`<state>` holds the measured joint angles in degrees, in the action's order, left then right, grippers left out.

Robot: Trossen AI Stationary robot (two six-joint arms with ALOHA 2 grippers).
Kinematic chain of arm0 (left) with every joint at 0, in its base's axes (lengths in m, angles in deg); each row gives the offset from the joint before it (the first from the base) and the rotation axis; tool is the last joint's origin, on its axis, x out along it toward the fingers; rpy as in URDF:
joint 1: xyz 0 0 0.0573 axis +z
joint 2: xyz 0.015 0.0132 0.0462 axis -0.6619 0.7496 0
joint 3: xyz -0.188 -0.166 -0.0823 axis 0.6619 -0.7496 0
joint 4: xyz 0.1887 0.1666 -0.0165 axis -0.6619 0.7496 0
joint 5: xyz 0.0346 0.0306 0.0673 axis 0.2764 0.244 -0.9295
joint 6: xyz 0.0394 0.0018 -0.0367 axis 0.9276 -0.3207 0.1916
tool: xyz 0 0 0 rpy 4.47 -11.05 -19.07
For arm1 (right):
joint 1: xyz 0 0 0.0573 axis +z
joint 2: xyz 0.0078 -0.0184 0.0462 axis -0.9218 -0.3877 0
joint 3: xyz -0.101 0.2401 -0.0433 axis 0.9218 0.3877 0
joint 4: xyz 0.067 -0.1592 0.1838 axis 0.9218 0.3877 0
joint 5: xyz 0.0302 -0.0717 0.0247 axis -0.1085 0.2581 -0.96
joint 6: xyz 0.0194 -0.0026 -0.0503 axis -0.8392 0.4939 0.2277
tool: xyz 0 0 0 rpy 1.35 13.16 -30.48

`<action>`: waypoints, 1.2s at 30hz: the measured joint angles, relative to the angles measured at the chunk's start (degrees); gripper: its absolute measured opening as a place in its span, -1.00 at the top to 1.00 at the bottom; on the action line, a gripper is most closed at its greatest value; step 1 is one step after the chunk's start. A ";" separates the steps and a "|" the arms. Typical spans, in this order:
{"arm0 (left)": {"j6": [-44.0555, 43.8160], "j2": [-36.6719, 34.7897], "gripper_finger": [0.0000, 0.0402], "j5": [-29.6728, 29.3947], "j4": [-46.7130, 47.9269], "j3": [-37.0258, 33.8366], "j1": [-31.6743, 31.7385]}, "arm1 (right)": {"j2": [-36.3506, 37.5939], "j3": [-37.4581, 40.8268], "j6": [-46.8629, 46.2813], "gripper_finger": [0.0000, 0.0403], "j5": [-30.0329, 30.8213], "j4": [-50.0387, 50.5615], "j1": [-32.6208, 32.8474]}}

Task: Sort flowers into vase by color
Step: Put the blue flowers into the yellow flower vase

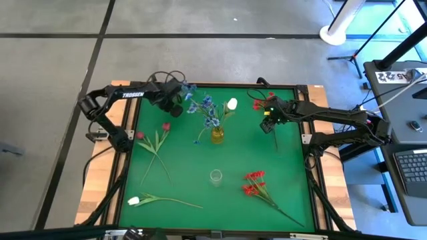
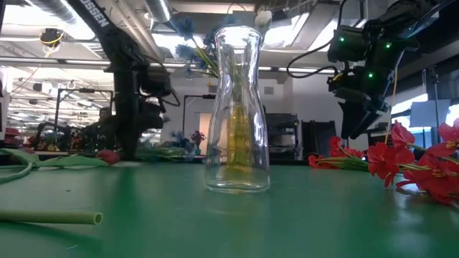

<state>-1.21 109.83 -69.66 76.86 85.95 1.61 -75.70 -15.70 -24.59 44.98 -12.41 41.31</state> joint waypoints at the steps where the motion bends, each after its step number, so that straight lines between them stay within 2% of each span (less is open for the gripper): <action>1: -0.26 0.08 0.94 -0.49 0.53 0.69 -0.07 | 0.00 0.00 0.08 -0.30 -0.03 0.00 0.02; 8: -0.52 -1.59 0.98 -4.70 5.61 9.93 -0.20 | 0.00 0.00 0.10 -0.30 -0.04 -0.02 0.01; 14: 0.88 -9.25 0.99 -4.37 5.75 17.21 -0.96 | 0.00 0.00 0.38 -0.30 -0.37 -1.08 0.01; 16: 1.34 -13.63 0.99 -2.94 4.49 18.34 -1.24 | 0.00 0.00 1.40 -0.30 -1.89 -1.63 0.01; 19: 2.08 -21.61 0.99 2.75 0.21 18.42 -1.25 | 0.00 0.00 2.44 -0.30 -4.36 -3.90 0.01; 23: 2.07 -31.90 0.99 13.05 -10.90 15.54 -2.74 | 0.00 0.00 3.53 -0.30 -8.03 -7.49 0.01; 26: 1.45 -37.43 0.99 20.30 -20.06 11.43 -6.61 | 0.02 0.00 4.41 -0.30 -11.14 -10.70 0.01; 30: -0.21 -41.22 0.99 22.14 -34.49 3.83 -15.31 | 0.02 0.00 6.52 -0.30 -17.12 -15.62 0.01; 36: -0.42 -41.47 0.99 21.82 -59.05 -6.51 -28.06 | 0.02 0.00 9.14 -0.30 -26.67 -22.55 0.27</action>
<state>-1.63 68.36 -47.84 17.81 79.45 -26.45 -75.68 -15.70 -15.46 18.31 -34.96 41.58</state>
